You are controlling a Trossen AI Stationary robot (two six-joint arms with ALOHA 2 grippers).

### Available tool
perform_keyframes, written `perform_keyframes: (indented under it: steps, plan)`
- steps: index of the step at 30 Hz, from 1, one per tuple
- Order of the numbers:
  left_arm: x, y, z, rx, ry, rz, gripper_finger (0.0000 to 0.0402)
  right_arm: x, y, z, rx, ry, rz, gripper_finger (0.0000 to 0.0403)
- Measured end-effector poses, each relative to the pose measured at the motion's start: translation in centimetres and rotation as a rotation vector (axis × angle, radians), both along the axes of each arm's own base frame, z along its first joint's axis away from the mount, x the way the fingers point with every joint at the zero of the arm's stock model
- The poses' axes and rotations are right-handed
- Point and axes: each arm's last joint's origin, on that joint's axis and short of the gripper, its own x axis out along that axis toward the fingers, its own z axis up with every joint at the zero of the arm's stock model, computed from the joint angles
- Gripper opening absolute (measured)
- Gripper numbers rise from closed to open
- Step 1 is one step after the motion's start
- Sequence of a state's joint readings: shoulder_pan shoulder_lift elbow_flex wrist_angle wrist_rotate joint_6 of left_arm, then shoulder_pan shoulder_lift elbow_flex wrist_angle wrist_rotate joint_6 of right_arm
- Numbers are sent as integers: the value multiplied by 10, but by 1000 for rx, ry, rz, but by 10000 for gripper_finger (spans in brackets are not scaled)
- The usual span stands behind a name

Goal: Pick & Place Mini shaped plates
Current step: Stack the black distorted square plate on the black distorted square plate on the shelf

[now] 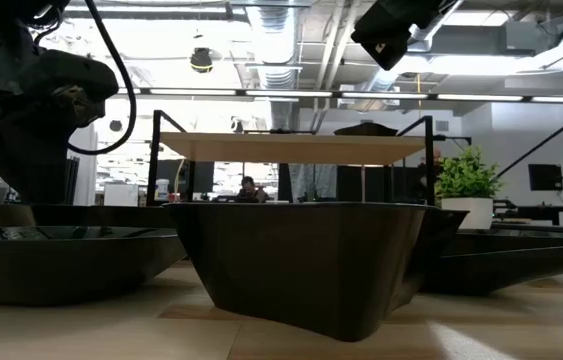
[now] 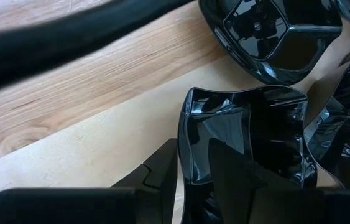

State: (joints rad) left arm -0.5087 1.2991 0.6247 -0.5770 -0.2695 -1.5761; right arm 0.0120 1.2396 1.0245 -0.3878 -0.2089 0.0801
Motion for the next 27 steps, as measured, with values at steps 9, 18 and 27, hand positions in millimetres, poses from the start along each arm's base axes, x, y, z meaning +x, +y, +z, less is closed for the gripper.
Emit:
perform_keyframes:
  steps: [9, 18, 27]
  plan:
    - [-3, 2, -5, 27, 3, 14, 92, 0, 0, 0, 0, 0, 0, 50]
    - [-3, 2, -7, 19, -9, 18, 92, 0, 0, 0, 0, 0, 0, 50]
    - [-3, 2, -7, 17, -15, 15, 92, 0, 0, 0, 0, 0, 0, 50]
